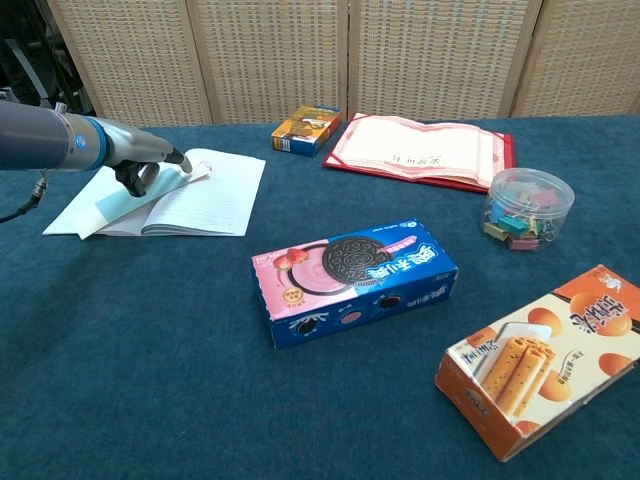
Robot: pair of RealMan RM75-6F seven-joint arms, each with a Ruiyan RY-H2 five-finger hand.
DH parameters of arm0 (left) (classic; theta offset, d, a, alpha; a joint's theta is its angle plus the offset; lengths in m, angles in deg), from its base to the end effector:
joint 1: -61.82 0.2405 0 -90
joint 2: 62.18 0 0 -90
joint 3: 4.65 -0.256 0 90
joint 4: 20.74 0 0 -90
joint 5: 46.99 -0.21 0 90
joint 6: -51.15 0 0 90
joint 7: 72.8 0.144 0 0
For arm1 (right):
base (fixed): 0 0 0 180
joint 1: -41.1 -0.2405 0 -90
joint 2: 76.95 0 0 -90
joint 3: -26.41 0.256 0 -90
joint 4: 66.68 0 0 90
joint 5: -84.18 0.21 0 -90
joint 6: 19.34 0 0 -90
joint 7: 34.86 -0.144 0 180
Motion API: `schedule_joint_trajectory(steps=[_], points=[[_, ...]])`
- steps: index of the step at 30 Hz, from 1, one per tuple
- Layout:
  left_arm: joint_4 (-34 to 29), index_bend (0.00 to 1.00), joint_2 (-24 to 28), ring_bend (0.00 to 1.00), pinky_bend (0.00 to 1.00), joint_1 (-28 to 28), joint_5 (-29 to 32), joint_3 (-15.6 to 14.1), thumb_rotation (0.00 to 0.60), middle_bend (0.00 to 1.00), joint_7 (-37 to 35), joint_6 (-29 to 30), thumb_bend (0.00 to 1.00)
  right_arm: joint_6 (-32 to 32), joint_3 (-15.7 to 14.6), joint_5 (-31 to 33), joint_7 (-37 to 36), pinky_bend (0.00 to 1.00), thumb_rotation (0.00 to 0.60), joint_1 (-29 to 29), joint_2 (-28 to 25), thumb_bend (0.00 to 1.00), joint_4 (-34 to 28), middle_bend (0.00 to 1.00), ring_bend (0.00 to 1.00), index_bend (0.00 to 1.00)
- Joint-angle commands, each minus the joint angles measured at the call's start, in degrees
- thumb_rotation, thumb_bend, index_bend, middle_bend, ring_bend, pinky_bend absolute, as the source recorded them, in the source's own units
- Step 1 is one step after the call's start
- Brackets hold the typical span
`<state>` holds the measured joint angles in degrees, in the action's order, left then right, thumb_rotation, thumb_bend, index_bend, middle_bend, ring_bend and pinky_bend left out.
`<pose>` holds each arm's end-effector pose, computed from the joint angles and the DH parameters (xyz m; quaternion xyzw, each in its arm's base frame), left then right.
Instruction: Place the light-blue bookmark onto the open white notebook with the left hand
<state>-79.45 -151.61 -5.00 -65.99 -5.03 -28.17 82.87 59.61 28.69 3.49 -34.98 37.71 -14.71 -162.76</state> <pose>-0.1726 0.4616 -0.0017 -0.7867 -0.3343 -0.0969 0.5099 -0.3235 -0.1683 0.1525 0.5756 -0.4596 0.3422 0.5833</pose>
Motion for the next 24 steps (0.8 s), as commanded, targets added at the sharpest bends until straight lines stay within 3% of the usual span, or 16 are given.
schedule_joint_trajectory(steps=[1,24], points=[[0.4,0.02,-0.4,0.0,0.0,-0.3,0.4,-0.5,0.6,0.0,-0.2,-0.3,1.0,0.0,0.0,0.0,0.0,0.0,0.6,0.0,0.0,0.1,0.0,0.0,0.0,0.0],[2.3,0.02,-0.4,0.0,0.0,-0.9,6.2,-5.5,0.6,0.0,0.2,0.2,1.0,0.2,-0.2,-0.3,0.4,0.0,0.6,0.1,0.1,0.1,-0.2,0.0,0.0,0.0]])
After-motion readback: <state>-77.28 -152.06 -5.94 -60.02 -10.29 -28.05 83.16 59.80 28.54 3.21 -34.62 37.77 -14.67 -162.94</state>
